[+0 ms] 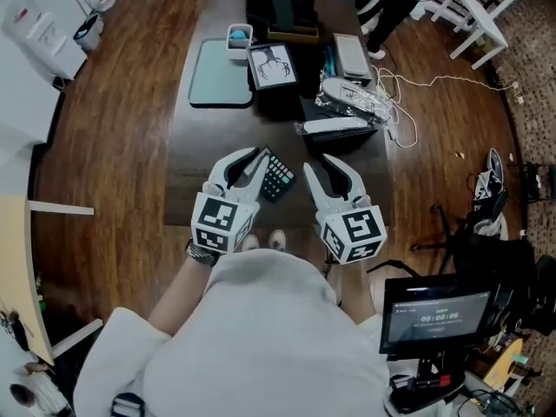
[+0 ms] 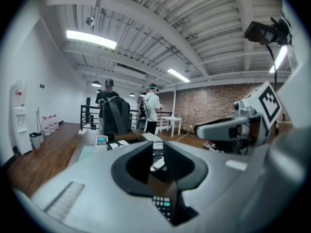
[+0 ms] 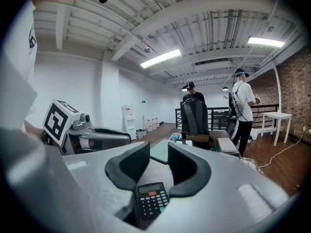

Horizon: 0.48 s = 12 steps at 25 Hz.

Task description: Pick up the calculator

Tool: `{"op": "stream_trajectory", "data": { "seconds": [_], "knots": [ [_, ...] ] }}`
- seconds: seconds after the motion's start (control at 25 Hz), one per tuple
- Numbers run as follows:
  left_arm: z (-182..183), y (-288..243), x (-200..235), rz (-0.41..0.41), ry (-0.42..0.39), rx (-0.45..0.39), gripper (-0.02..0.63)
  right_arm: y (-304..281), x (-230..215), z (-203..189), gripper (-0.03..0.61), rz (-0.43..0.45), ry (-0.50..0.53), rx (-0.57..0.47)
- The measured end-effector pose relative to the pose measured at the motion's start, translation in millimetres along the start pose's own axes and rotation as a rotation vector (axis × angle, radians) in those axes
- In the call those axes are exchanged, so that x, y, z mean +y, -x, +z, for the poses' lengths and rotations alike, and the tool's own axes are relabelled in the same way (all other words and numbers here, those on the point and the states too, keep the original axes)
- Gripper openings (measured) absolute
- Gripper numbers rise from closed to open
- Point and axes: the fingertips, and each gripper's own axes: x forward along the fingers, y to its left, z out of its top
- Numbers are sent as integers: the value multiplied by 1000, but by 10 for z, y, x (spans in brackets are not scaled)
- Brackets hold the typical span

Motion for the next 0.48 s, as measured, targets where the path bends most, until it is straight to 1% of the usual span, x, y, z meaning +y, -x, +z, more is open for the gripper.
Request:
{"op": "stream_trajectory", "data": {
  "seconds": [0.08,0.12,0.32,0.48],
  "knots": [
    [-37,-58,3,0,7,22,120,-1,-50,-39,126,6,-26,8],
    [-64,-80,14,2,12,36,136,-8,-76,-50,132,9,-41,11],
    [-237,-154,53,3,21,105,141,-72,-195,-178,132,-6,-76,51],
    [-314,-213,109,17,28,142,141,-147,-239,-317,132,7,-93,97]
  ]
}}
